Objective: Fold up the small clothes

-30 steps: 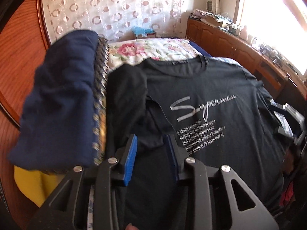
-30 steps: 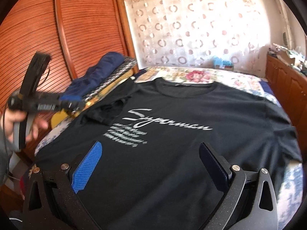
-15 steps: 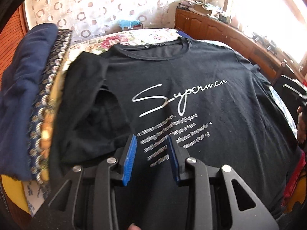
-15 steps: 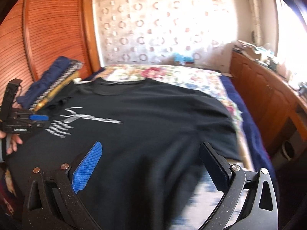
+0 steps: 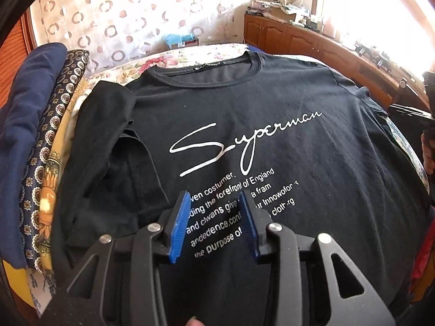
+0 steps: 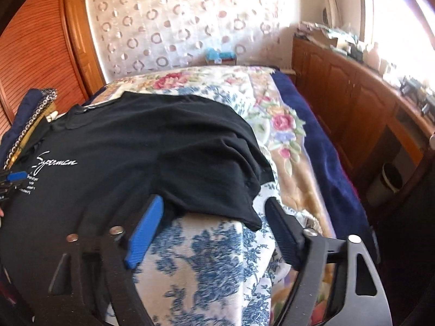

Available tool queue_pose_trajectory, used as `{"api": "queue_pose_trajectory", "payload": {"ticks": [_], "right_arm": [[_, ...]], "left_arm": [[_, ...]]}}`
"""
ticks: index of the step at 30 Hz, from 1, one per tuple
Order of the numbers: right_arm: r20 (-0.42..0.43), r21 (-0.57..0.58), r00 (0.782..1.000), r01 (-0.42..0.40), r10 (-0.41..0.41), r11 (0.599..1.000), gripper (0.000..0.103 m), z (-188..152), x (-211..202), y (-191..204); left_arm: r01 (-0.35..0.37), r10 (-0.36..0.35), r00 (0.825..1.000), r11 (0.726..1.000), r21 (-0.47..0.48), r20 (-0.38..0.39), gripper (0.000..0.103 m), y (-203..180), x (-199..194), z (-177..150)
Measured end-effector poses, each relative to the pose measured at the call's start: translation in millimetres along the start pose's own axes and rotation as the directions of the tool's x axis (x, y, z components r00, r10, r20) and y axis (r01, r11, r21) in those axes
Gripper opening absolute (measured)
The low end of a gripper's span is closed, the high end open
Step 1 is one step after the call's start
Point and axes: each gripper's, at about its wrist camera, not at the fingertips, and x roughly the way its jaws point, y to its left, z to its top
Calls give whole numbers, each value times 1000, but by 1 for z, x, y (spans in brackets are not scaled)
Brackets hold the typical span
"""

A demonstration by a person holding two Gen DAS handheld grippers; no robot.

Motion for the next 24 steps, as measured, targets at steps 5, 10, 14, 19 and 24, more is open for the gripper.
{"api": "queue_pose_trajectory", "payload": {"ticks": [5, 10, 14, 19, 24], "right_arm": [[-48, 48, 998, -38, 40, 998, 60, -1, 11, -12], [-90, 62, 993, -70, 76, 996, 40, 0, 18, -14], [-86, 47, 994, -62, 66, 997, 33, 2, 18, -13], [-66, 14, 998, -16, 17, 1000, 9, 4, 14, -12], [-22, -34, 1000, 1, -2, 999, 4, 12, 5, -1]], "left_arm": [[6, -6, 1000, 1000, 1, 24, 39, 0, 1, -1], [6, -6, 1000, 1000, 3, 24, 40, -1, 1, -1], [2, -2, 1000, 1000, 1, 24, 42, -1, 1, -2], [1, -1, 1000, 1000, 4, 25, 43, -2, 1, -3], [8, -8, 1000, 1000, 7, 24, 46, -2, 2, -2]]}}
